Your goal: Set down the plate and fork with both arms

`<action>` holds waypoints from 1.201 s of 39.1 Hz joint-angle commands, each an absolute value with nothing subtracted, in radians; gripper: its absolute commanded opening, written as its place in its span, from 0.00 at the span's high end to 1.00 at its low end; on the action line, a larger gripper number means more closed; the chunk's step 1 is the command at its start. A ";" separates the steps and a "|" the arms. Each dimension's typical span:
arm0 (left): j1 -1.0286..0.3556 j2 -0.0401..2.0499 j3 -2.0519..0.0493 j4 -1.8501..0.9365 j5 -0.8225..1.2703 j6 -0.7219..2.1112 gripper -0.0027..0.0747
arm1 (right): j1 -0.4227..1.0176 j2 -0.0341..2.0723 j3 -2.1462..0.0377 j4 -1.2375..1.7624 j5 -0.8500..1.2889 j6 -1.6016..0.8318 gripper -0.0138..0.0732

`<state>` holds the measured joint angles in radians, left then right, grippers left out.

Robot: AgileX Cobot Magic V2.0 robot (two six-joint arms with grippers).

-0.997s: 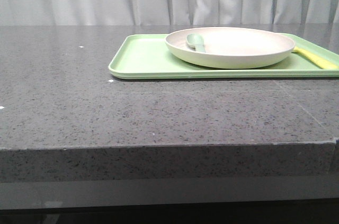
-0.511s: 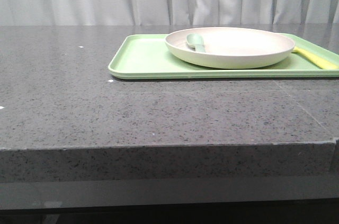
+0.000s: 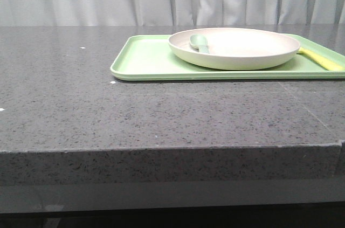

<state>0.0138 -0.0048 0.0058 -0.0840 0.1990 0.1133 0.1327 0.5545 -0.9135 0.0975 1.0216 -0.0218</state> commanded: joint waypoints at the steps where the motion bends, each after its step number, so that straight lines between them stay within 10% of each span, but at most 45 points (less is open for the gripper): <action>1: 0.008 -0.029 0.010 -0.101 0.033 0.112 0.99 | 0.132 0.559 -0.938 0.096 0.947 -0.024 0.92; 47: -0.028 -0.027 0.009 -0.082 -0.080 0.027 0.99 | 0.132 0.559 -0.938 0.096 0.947 -0.024 0.92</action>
